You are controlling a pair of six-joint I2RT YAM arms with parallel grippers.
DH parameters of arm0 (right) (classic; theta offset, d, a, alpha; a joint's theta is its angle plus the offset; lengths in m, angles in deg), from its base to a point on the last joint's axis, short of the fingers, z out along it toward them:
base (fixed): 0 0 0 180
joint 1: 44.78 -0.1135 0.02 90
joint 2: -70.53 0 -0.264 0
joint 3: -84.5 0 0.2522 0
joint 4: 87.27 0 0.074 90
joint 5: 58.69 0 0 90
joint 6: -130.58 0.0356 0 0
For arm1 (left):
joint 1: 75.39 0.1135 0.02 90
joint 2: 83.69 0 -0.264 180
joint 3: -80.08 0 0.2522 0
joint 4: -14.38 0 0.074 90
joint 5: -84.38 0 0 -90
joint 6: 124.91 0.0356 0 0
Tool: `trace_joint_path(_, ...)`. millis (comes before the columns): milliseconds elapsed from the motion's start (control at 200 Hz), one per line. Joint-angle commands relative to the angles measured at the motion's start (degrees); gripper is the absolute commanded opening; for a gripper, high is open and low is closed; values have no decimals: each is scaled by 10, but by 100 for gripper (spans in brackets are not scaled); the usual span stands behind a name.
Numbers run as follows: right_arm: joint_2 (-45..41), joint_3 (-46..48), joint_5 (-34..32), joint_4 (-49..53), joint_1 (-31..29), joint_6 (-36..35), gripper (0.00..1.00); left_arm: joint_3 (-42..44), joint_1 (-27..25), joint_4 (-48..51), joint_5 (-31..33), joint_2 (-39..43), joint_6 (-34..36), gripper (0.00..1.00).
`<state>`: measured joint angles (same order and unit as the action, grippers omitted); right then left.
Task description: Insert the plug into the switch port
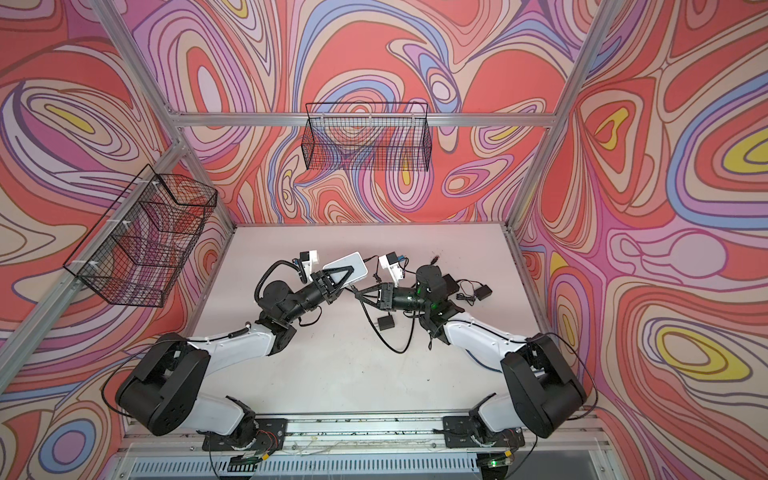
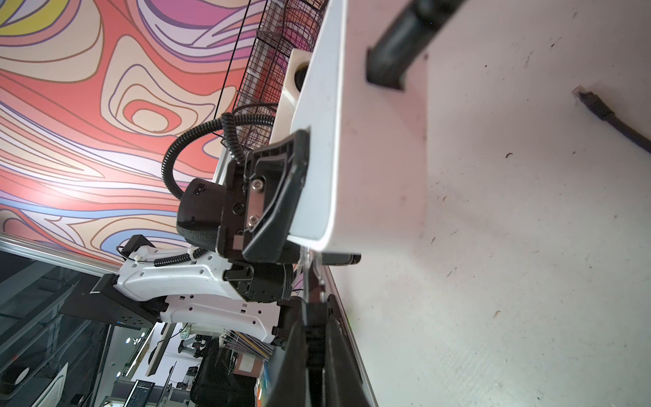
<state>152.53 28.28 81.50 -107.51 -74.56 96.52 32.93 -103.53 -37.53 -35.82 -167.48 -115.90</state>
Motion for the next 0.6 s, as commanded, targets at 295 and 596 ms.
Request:
trace_joint_path(295,15,-24,14,-27,12,11,0,5,-3,-38,-12,16,8,8)
trace_joint_path(596,21,-24,17,-26,18,9,0,7,-4,-38,-13,21,7,8)
